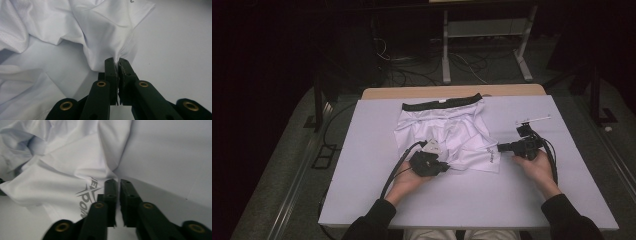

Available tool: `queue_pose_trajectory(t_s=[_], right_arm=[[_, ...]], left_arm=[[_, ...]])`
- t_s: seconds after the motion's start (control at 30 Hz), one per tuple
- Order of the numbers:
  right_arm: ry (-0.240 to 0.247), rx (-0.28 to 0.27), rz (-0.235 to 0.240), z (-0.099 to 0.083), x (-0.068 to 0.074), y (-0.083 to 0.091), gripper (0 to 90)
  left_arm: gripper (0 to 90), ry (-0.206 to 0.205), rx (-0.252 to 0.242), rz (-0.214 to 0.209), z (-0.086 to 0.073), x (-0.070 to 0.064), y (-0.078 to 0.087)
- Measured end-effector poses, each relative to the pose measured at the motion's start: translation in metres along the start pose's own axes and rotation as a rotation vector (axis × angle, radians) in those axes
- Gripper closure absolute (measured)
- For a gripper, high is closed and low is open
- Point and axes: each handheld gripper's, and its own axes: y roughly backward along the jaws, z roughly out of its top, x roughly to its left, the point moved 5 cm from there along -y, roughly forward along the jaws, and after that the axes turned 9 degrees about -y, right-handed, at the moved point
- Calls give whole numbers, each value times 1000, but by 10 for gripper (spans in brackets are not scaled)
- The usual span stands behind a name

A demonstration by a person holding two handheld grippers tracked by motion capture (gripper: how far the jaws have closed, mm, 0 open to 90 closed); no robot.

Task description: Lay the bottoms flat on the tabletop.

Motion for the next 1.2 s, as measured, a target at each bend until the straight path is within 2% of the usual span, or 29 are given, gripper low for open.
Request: queue_pose_trajectory(t_s=[0.13,0.3,0.47,0.57,0.83,1.07,1.2], right_arm=[[-8,-23,5,-2,4,6,694],[11,-57,48,-12,20,22,684],[51,-33,62,-28,34,27,675],[45,-9,67,-37,37,25,661],[63,28,21,-55,41,20,612],[65,32,-40,-58,38,13,598],[63,27,-45,-59,38,13,603]], left_arm=[[863,1,0,-4,-1,-1,0],[863,3,2,2,-1,0,0],[863,5,-5,5,-1,0,1],[863,6,-5,5,-1,1,1],[863,7,-5,1,0,-1,1],[863,5,-5,-3,0,-2,1],[862,8,-6,-5,0,-1,1]])
